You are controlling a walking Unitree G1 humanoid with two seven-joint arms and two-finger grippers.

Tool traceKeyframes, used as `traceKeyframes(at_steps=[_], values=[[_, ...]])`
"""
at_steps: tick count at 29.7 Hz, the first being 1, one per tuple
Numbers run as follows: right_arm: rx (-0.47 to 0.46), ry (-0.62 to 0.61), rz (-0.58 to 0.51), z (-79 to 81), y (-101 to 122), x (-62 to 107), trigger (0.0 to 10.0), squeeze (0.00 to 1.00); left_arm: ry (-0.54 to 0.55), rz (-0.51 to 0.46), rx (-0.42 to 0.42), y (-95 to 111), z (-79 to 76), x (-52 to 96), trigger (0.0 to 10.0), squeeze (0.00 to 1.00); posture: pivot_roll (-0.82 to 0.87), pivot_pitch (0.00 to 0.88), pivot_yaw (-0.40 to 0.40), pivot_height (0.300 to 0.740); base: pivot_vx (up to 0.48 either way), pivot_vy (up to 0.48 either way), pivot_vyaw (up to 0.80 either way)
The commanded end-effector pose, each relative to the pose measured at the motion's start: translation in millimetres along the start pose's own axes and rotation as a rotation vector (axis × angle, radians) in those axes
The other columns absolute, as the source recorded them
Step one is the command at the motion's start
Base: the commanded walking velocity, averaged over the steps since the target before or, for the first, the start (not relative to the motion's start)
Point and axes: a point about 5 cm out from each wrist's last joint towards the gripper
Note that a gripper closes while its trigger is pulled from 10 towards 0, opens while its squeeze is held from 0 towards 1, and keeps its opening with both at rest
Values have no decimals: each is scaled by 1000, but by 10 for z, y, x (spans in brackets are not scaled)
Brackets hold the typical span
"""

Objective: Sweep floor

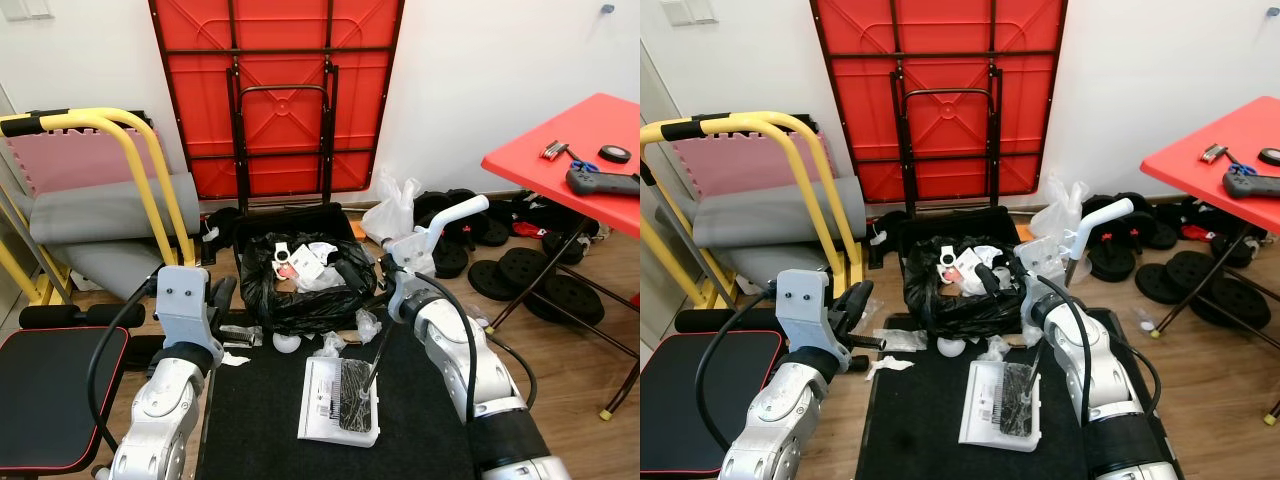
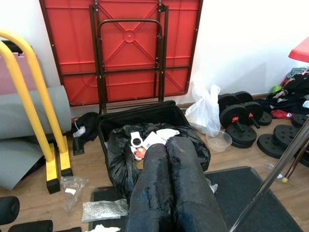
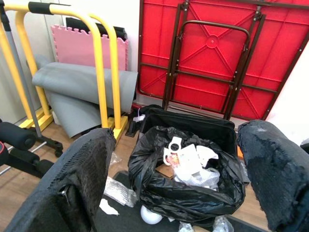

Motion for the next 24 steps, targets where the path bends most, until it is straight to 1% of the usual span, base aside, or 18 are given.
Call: traceKeyframes(at_steps=[1,5,9,13,18,22,24], values=[[8,0,-9,-7,-7,7,10000,0,-10,-1,-2,-8,-4,-2,10000,0,-130,0,-33,740,0,0,0],[13,1,-12,-6,0,6,10000,0,-11,-5,-1,0,-5,-2,10000,0,-129,0,-32,740,0,0,0],[14,4,-17,-5,8,6,10000,0,-12,-8,-1,5,-6,-2,10000,0,-129,0,-32,740,0,0,-800],[10,4,-22,-6,14,7,10000,0,-13,-11,-1,9,-8,-2,10000,0,-130,0,-33,740,0,0,0],[14,10,-24,0,18,5,10000,0,-14,-12,-1,11,-11,-2,10000,0,-130,0,-33,740,0,0,-800],[45,34,-69,17,85,10,10000,0,-16,-14,0,13,-16,-2,10000,0,-131,0,-33,740,0,0,0],[45,34,-69,17,85,10,10000,0,-16,-14,0,13,-16,-2,10000,0,-131,0,-33,740,0,0,0]])
Point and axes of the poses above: a point about 5 cm out from each wrist's last joint towards the gripper, its own x axis pointing back from the gripper into the wrist, its own y axis along the axis of the wrist's last joint, z = x × y, and after that the axes turned 11 degrees about x, right-handed
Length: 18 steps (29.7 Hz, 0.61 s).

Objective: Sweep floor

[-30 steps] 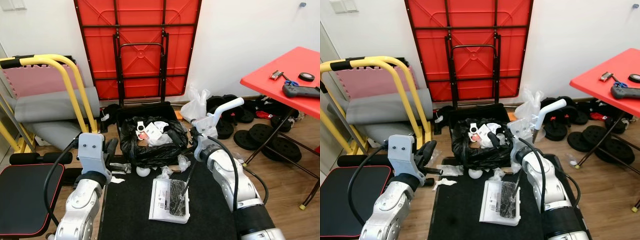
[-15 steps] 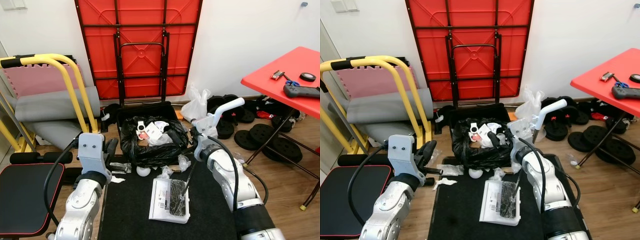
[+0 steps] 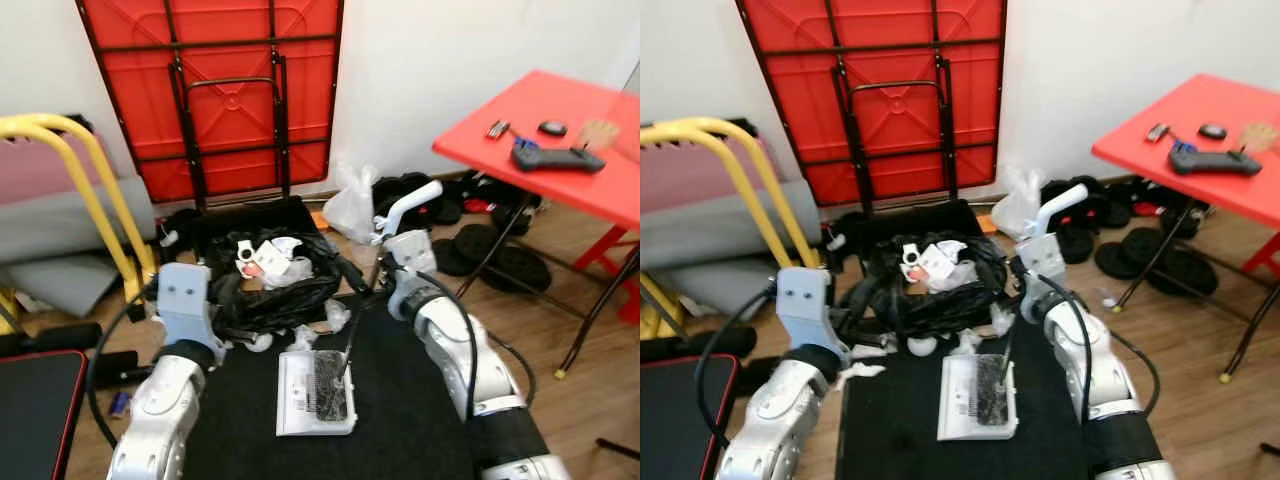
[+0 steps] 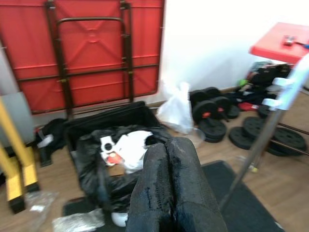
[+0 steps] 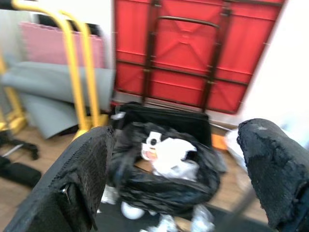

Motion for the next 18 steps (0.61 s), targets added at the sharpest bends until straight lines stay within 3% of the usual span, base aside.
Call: traceKeyframes(at_steps=[1,4,10,15,18], values=[[29,24,-56,19,104,-10,10000,0,-3,-2,-3,-3,0,10,10000,0,-132,0,-33,740,0,0,0],[30,37,-83,29,158,-15,10000,0,-4,-3,-3,-2,-2,10,10000,0,-133,0,-33,740,0,0,0],[31,58,-100,54,190,-15,10000,0,-6,-4,-3,0,-3,8,10000,0,-133,0,-33,740,0,0,-764],[40,71,-124,75,243,-17,10000,0,-9,-6,-4,3,-5,6,10000,0,-133,0,-32,740,247,0,-222],[36,78,-133,86,261,-22,10000,0,-11,-8,-5,5,-5,6,10000,0,-133,0,-32,740,257,0,-800]])
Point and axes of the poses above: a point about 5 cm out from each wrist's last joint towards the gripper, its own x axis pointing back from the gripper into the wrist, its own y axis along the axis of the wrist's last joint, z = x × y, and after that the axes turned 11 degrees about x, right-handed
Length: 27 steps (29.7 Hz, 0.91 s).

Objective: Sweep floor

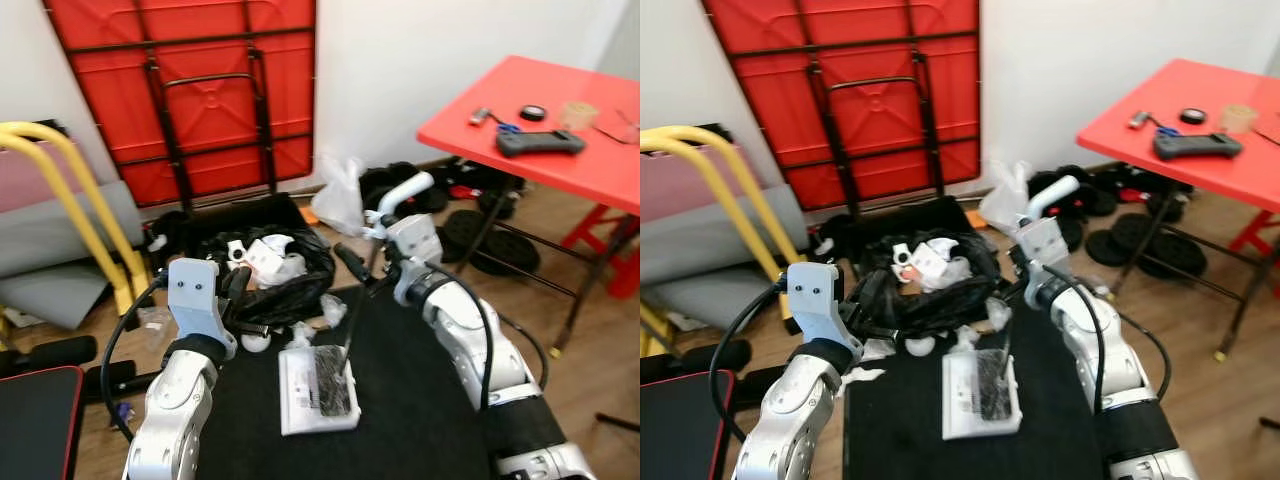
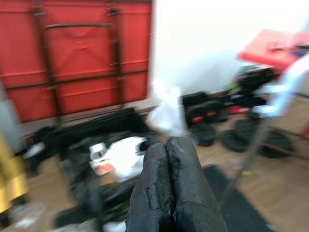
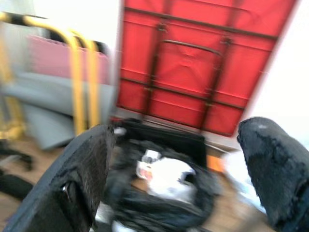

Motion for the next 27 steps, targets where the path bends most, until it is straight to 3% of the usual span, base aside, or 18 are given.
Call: traceKeyframes(at_steps=[1,27], values=[[10,1,-29,-26,59,3,10000,0,-14,-15,-3,29,-29,-26,10000,0,-133,0,-32,740,262,0,-800],[66,-11,-52,12,237,-79,10000,0,-6,-6,-4,7,1,-26,10000,0,-138,0,-20,735,266,0,0]])
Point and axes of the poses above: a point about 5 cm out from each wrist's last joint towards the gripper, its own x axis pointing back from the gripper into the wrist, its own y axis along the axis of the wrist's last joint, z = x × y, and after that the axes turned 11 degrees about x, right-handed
